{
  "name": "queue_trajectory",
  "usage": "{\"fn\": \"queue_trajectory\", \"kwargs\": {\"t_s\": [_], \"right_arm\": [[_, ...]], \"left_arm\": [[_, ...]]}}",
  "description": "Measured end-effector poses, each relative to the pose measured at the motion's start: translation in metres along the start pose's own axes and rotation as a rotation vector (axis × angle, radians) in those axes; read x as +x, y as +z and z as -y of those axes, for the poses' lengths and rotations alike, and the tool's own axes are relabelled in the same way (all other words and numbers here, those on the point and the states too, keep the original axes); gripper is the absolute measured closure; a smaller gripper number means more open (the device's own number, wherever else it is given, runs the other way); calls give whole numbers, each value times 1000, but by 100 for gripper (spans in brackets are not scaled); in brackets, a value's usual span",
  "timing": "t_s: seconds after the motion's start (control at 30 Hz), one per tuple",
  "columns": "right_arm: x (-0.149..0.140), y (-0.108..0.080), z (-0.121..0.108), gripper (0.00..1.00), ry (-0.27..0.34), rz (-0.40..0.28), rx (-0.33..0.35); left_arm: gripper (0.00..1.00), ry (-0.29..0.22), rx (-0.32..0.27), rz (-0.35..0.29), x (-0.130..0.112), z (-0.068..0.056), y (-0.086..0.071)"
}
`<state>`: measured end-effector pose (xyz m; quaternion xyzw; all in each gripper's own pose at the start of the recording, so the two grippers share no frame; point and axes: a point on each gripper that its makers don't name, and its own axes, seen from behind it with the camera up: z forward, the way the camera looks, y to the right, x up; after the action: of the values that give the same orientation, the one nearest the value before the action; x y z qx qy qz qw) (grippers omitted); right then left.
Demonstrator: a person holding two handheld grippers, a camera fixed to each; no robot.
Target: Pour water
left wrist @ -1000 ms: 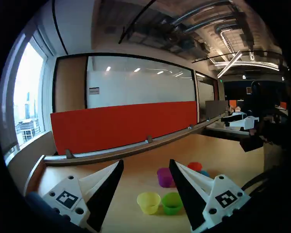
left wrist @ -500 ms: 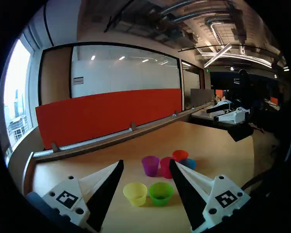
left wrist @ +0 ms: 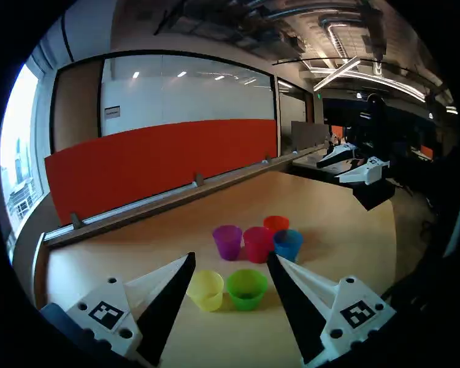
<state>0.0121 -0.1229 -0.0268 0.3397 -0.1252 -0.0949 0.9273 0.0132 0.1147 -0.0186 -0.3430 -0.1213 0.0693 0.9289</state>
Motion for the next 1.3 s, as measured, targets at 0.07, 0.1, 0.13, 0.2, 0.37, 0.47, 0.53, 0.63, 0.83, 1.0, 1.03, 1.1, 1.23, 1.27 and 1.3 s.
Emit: {"fn": "queue_trajectory", "kwargs": {"t_s": [0.07,0.1,0.13,0.2,0.37,0.47,0.53,0.63,0.83,1.0,1.03,1.1,1.23,1.27,1.3], "right_arm": [[-4,2,1,1,1,8,5],[-6,3,1,1,1,13,8],[-9,4,2,1,2,18,11],[-14,6,2,1,4,28,17],[-24,11,4,1,5,55,29],[-31,15,4,1,2,73,37],[-36,18,5,1,-2,86,42],[-43,22,6,1,-6,103,50],[-58,31,11,1,-5,133,68],[-70,39,15,1,-2,158,85],[-72,41,16,1,-3,162,89],[-75,44,18,1,-4,171,95],[-80,48,21,0,-7,182,107],[-81,49,21,0,-7,184,109],[-82,50,22,1,-8,187,111]], "left_arm": [[13,5,-11,15,-6,-2,3],[13,8,-16,24,-9,-4,5],[13,11,-21,32,-12,-5,7],[14,15,-31,49,-18,-7,10],[14,23,-47,87,-34,-9,18],[14,27,-54,112,-44,-8,23],[14,30,-60,129,-51,-8,26],[14,33,-74,152,-61,-10,30],[14,38,-107,199,-80,-17,39],[13,50,-128,239,-96,-22,44],[14,51,-131,247,-100,-22,45],[14,52,-139,264,-106,-24,47],[14,49,-154,288,-117,-27,52],[14,48,-158,294,-119,-28,53],[14,47,-162,300,-122,-29,54]]}}
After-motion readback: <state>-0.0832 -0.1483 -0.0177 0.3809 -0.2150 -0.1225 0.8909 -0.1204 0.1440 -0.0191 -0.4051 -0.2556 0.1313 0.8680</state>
